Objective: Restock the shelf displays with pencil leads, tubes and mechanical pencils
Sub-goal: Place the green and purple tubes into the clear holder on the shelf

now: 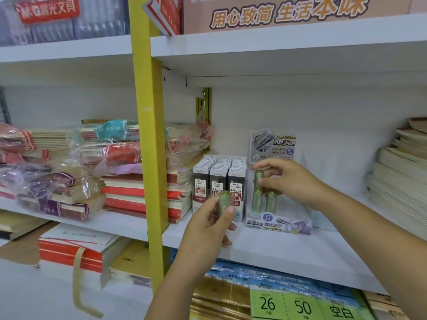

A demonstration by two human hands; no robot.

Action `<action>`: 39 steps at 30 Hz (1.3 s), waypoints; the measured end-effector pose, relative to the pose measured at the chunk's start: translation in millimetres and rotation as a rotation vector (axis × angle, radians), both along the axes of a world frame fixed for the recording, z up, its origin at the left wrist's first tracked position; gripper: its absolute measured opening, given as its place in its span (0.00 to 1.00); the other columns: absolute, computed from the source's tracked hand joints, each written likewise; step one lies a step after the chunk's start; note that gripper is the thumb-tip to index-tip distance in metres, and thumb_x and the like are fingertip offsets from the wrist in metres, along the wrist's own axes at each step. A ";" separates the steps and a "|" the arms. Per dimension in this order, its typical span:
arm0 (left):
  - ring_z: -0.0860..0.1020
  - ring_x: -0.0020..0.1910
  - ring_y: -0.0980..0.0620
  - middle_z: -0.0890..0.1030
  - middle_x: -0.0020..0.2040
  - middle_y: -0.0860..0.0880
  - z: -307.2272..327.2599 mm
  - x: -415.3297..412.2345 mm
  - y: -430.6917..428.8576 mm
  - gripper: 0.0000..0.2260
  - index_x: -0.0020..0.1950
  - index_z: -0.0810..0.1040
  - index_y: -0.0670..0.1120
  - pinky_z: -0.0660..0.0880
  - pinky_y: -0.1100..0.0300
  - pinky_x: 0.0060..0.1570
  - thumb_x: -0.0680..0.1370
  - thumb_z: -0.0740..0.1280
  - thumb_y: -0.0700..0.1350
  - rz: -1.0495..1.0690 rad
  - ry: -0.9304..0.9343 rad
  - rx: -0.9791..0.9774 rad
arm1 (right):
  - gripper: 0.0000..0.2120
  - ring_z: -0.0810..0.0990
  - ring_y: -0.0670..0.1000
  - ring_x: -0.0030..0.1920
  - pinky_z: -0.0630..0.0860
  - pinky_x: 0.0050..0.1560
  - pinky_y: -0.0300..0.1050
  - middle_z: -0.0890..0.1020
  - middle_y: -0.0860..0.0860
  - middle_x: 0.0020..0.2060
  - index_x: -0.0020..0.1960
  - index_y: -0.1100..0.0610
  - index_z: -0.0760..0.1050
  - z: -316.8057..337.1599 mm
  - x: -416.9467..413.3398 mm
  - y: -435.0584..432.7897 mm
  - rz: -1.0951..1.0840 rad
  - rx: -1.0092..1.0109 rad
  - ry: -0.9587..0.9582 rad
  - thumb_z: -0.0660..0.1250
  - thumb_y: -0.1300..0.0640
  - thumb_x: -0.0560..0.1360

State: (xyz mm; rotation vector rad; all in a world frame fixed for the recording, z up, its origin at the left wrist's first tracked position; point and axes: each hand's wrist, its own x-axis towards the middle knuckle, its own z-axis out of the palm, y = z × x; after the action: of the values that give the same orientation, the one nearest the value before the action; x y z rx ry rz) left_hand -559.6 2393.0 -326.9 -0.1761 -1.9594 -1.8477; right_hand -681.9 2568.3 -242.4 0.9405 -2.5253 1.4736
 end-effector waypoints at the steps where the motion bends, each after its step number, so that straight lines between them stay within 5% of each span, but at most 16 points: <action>1: 0.78 0.33 0.61 0.80 0.36 0.57 -0.9 -0.1 -0.8 0.04 0.50 0.79 0.60 0.75 0.68 0.35 0.81 0.65 0.51 -0.007 -0.020 -0.015 | 0.12 0.80 0.44 0.38 0.76 0.36 0.37 0.81 0.48 0.39 0.53 0.46 0.78 -0.8 -0.2 -0.3 0.000 -0.004 -0.002 0.71 0.61 0.74; 5: 0.79 0.34 0.59 0.82 0.40 0.56 -4.0 -1.7 -4.1 0.07 0.54 0.77 0.62 0.77 0.67 0.40 0.83 0.63 0.49 -0.022 -0.083 -0.051 | 0.10 0.82 0.48 0.46 0.78 0.49 0.45 0.83 0.51 0.46 0.48 0.47 0.77 -3.2 -2.4 -1.9 -0.035 0.001 0.035 0.73 0.60 0.73; 12: 0.82 0.46 0.55 0.83 0.47 0.54 -2.8 -0.9 -3.4 0.12 0.60 0.77 0.58 0.79 0.63 0.40 0.82 0.66 0.43 -0.050 -0.057 0.033 | 0.05 0.81 0.42 0.37 0.74 0.35 0.33 0.84 0.47 0.38 0.44 0.50 0.77 -9.2 -2.6 -2.2 -0.048 -0.011 0.044 0.71 0.59 0.74; 19: 0.84 0.47 0.54 0.86 0.47 0.52 -1.5 -0.6 -2.4 0.08 0.58 0.79 0.49 0.81 0.60 0.39 0.80 0.68 0.42 -0.040 -0.064 0.095 | 0.06 0.81 0.41 0.37 0.75 0.36 0.34 0.85 0.48 0.42 0.45 0.55 0.80 -6.5 6.1 -2.2 -0.062 0.080 -0.106 0.68 0.54 0.77; 21: 0.85 0.47 0.53 0.86 0.46 0.52 -0.8 0.0 -0.7 0.09 0.58 0.80 0.53 0.82 0.59 0.39 0.80 0.69 0.42 -0.038 -0.058 0.100 | 0.07 0.80 0.38 0.43 0.74 0.43 0.31 0.84 0.42 0.45 0.45 0.50 0.81 -5.8 15.5 0.1 -0.124 0.072 0.041 0.65 0.53 0.78; 25: 0.84 0.44 0.53 0.84 0.44 0.52 3.5 1.7 3.4 0.11 0.54 0.83 0.62 0.80 0.60 0.37 0.80 0.69 0.44 -0.065 -0.038 0.058 | 0.06 0.79 0.37 0.44 0.72 0.41 0.26 0.82 0.36 0.43 0.47 0.40 0.80 -9.5 55.5 2.8 -0.116 -0.194 0.317 0.66 0.50 0.75; 29: 0.82 0.40 0.56 0.85 0.45 0.51 7.8 3.3 13.3 0.10 0.58 0.83 0.56 0.77 0.64 0.35 0.79 0.70 0.45 -0.096 -0.027 -0.003 | 0.13 0.81 0.41 0.42 0.74 0.39 0.31 0.82 0.40 0.45 0.54 0.37 0.79 -30.3 76.4 1.4 0.044 -0.166 0.169 0.70 0.53 0.74; 32: 0.84 0.44 0.53 0.86 0.48 0.49 7.1 4.0 18.1 0.11 0.58 0.82 0.52 0.78 0.63 0.38 0.77 0.72 0.46 -0.113 -0.044 0.037 | 0.13 0.83 0.47 0.43 0.79 0.42 0.38 0.83 0.44 0.43 0.52 0.45 0.79 -34.3 74.2 7.8 -0.018 -0.370 0.075 0.73 0.59 0.72; 39: 0.79 0.46 0.62 0.83 0.46 0.61 -1.1 -4.9 31.8 0.11 0.51 0.82 0.68 0.78 0.62 0.45 0.76 0.73 0.50 0.135 0.073 -0.182 | 0.08 0.85 0.51 0.44 0.79 0.39 0.36 0.86 0.49 0.43 0.49 0.52 0.79 -34.4 67.0 17.0 0.017 -0.558 -0.054 0.72 0.60 0.72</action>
State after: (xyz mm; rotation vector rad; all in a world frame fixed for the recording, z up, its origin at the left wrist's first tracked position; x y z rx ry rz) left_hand -564.5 2424.8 -328.0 -0.1605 -2.0352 -1.5579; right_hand -614.9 2585.4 -276.8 0.8266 -1.9482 2.0657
